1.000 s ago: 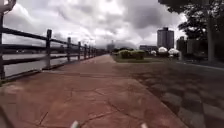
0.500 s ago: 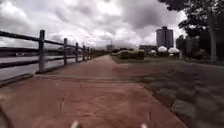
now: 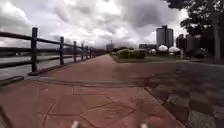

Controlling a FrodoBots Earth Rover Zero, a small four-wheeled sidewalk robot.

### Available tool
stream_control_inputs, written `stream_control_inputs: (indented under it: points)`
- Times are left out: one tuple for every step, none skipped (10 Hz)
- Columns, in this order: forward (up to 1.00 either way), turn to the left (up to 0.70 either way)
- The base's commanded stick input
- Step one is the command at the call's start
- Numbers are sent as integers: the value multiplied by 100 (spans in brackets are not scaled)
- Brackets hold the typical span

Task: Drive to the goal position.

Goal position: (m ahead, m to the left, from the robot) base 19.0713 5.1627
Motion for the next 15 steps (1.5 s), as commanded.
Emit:
stream_control_inputs:
  points:
    - [70,0]
    - [70,0]
    - [70,0]
    - [70,0]
    - [70,0]
    - [70,0]
    - [70,0]
    - [70,0]
    - [70,0]
    - [70,0]
    - [70,0]
    - [70,0]
    - [70,0]
    - [70,0]
    - [70,0]
